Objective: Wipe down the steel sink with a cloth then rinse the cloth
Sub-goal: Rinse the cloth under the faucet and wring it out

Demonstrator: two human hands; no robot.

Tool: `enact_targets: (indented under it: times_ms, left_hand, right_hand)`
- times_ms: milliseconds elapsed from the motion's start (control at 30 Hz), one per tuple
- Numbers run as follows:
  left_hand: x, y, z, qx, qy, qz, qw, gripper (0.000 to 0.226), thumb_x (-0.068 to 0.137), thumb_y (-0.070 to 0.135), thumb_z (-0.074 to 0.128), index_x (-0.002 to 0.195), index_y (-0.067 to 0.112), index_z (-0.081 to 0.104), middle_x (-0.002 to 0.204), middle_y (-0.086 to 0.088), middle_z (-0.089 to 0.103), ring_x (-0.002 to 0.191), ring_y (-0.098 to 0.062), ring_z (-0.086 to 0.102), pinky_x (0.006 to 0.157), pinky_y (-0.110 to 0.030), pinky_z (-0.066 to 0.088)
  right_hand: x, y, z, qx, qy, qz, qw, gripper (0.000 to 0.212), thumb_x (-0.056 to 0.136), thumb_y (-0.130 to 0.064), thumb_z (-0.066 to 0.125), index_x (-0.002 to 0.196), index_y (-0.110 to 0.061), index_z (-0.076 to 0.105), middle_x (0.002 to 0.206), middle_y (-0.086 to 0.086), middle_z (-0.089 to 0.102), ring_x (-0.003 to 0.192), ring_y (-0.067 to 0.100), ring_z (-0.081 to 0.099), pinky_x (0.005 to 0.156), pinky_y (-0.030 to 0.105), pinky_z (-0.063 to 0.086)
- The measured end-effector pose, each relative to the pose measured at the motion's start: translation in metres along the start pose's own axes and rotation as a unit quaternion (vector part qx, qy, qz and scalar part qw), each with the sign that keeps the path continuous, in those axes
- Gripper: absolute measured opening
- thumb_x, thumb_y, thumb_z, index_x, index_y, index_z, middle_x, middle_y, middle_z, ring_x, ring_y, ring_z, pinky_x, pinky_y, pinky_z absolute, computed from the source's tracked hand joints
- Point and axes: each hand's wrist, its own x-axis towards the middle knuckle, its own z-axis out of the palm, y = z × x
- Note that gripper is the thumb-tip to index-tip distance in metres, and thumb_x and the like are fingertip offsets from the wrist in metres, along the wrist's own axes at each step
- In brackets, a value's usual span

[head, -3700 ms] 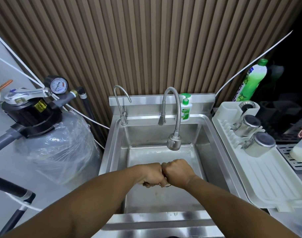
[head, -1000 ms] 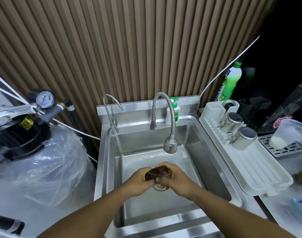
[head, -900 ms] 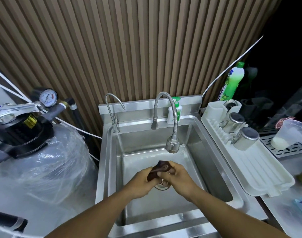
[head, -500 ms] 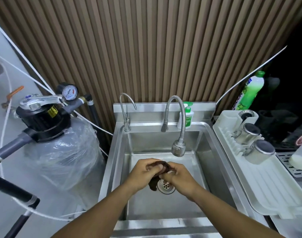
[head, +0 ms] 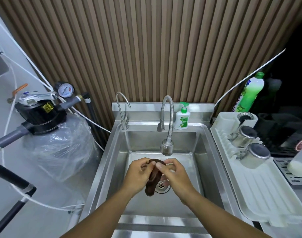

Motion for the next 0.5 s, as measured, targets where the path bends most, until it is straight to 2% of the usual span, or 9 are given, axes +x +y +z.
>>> enact_targets:
  times_ms: [67,200,267,400,500]
  left_hand:
    - [-0.002,0.0,0.002,0.012,0.01,0.005,1.0,0.017,0.1,0.021,0.06,0.092,0.016,0.075,0.084,-0.002,0.076,0.081,-0.02,0.073,0.073,-0.042,0.061]
    - [-0.005,0.002,0.0,0.014,0.023,0.006,1.0,0.018,0.101,0.016,0.059,0.091,0.017,0.074,0.084,0.0,0.076,0.082,-0.017,0.073,0.075,-0.043,0.061]
    - [-0.005,0.0,-0.006,0.013,0.04,-0.002,0.999,0.018,0.101,0.015,0.058,0.092,0.015,0.074,0.086,-0.001,0.077,0.084,-0.016,0.073,0.08,-0.043,0.061]
    - [-0.001,-0.009,-0.021,-0.004,0.051,-0.023,0.998,0.019,0.103,0.021,0.057,0.099,0.014,0.074,0.094,-0.003,0.078,0.094,-0.021,0.073,0.09,-0.051,0.057]
    - [0.002,-0.005,-0.019,-0.009,0.05,-0.025,0.998,0.02,0.103,0.024,0.055,0.101,0.017,0.074,0.098,0.0,0.078,0.097,-0.018,0.073,0.095,-0.045,0.056]
  right_hand:
    - [0.001,0.004,-0.003,-0.019,0.021,0.008,1.0,0.049,0.07,-0.046,0.086,0.101,-0.019,0.059,0.099,0.006,0.071,0.08,0.027,0.074,0.07,0.037,0.06]
    - [0.005,0.007,-0.017,-0.01,0.026,0.011,1.0,0.01,0.083,-0.011,0.076,0.09,-0.008,0.069,0.089,0.015,0.073,0.075,0.03,0.072,0.074,0.041,0.061]
    - [0.006,0.009,-0.026,-0.014,0.036,0.021,0.999,0.004,0.085,-0.001,0.071,0.085,-0.005,0.071,0.081,0.016,0.074,0.07,0.026,0.07,0.072,0.038,0.061]
    - [0.011,0.006,-0.046,-0.018,0.065,0.011,0.998,0.011,0.085,0.004,0.072,0.081,-0.007,0.072,0.071,0.008,0.073,0.067,0.019,0.067,0.064,0.025,0.056]
    - [0.014,-0.004,-0.053,0.005,0.069,-0.01,0.998,0.006,0.084,0.001,0.076,0.084,-0.004,0.072,0.076,0.014,0.075,0.07,0.018,0.069,0.07,0.026,0.059]
